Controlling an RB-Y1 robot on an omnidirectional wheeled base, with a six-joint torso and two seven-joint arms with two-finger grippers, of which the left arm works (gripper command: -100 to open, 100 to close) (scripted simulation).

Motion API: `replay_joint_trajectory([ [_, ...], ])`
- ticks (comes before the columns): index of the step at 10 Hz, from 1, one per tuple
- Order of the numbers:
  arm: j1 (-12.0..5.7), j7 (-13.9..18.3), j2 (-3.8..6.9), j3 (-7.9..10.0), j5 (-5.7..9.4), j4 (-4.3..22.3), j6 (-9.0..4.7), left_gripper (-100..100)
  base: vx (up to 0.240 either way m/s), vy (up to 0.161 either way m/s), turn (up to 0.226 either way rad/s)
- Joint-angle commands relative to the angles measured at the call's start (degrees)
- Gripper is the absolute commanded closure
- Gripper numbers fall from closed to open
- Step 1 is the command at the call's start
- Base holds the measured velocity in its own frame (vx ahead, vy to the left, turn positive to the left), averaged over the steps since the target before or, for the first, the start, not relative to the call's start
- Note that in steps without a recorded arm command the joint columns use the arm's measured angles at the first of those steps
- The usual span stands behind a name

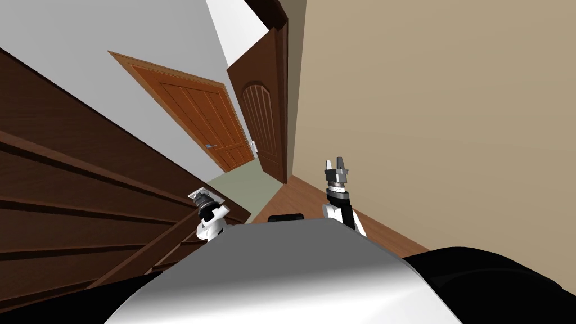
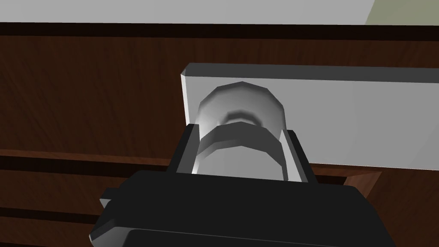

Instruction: Push the door open

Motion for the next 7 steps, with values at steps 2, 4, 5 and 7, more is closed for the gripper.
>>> replay_joint_trajectory([
  [2, 1.31, -2.0, 0.72, 1.76, 3.00, -1.2, 0.78, 100, 0.159, 0.071, -0.022],
  [4, 2.38, -3.2, 1.20, 2.78, 5.29, -1.5, 0.95, 100, 0.157, 0.084, -0.042],
  [5, 3.10, -4.0, 1.50, 3.47, 6.84, -1.6, 1.07, 100, 0.143, 0.073, -0.018],
  [7, 3.83, -4.8, 1.77, 4.16, 8.41, -1.8, 1.19, 100, 0.134, 0.069, -0.011],
])
